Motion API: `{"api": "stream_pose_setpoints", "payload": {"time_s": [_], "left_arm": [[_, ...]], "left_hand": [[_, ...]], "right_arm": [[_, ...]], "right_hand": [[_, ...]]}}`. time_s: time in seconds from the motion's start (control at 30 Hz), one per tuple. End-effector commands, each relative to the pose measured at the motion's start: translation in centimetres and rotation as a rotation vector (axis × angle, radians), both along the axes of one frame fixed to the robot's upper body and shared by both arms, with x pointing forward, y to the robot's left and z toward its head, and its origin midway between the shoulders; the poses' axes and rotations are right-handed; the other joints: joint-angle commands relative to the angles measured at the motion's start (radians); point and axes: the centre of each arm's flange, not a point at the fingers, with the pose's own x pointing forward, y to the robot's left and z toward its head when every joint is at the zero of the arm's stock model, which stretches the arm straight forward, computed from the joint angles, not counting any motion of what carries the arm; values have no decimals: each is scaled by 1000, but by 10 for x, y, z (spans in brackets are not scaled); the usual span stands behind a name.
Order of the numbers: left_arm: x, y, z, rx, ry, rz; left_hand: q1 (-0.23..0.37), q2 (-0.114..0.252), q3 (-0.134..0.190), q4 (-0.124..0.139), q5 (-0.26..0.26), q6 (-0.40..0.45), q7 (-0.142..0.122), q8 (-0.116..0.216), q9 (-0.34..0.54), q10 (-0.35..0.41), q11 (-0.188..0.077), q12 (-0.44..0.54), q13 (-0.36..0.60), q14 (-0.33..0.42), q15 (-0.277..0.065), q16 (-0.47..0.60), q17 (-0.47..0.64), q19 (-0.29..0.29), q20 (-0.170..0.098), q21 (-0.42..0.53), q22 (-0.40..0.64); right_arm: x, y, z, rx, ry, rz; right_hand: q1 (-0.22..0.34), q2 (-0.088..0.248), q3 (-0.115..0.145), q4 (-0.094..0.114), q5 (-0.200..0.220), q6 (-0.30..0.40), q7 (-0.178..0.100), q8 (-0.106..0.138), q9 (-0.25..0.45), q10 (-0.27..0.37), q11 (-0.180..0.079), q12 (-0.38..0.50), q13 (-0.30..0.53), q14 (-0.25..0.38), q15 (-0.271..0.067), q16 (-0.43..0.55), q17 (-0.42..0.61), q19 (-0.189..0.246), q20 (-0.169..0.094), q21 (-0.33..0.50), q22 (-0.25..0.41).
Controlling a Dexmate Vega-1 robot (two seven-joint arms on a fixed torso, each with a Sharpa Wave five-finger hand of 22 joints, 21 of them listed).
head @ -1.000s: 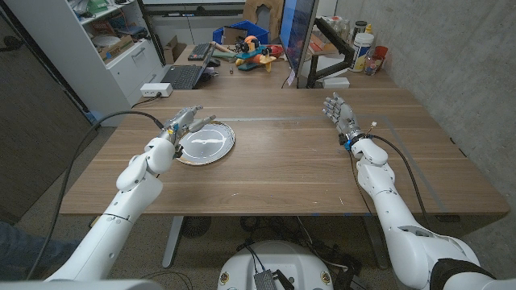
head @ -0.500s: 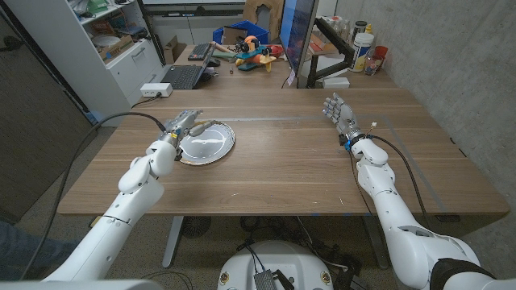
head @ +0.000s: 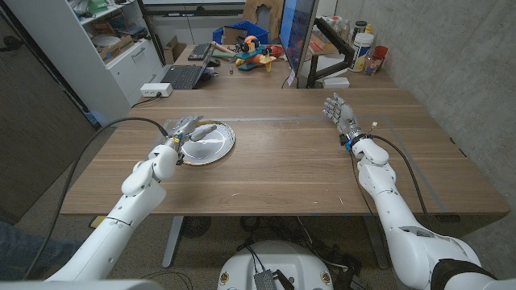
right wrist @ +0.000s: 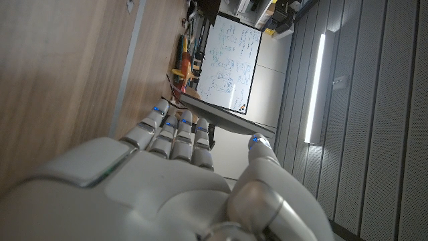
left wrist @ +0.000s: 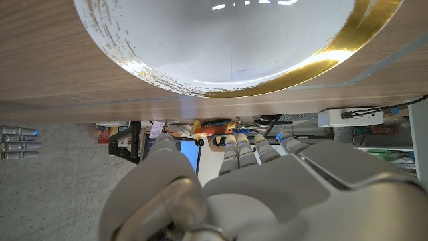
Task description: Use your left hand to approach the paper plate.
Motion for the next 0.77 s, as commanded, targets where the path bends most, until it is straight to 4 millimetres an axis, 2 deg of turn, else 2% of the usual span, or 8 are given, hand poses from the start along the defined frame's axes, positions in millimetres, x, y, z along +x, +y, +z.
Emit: {"api": "stream_pose_setpoints", "payload": {"time_s": [0.03, 0.77], "left_arm": [[10, -1, -13, -38, 30, -9], [10, 3, -18, -54, 30, -14]], "left_hand": [[11, 1, 5, -6, -5, 10, -2, 3, 4, 4, 2, 1, 2, -4, 6, 9, 3, -2, 4, 4, 2], [16, 2, 4, -8, -9, 20, 0, 5, 5, 12, -1, 4, 3, 5, 5, 11, 4, 1, 0, 3, 3]], "right_arm": [[2, 0, 0, -6, 10, -2], [4, 6, 3, -12, 14, 5]], "right_hand": [[-5, 3, 3, -3, 3, 8, 0, 4, 2, 10, 1, -5, 5, 10, 3, 0, 3, 5, 1, -4, 5], [-6, 3, 3, -3, 3, 9, 0, 5, 3, 11, 0, -6, 6, 10, 3, -1, 3, 7, 1, -9, 5]]}}
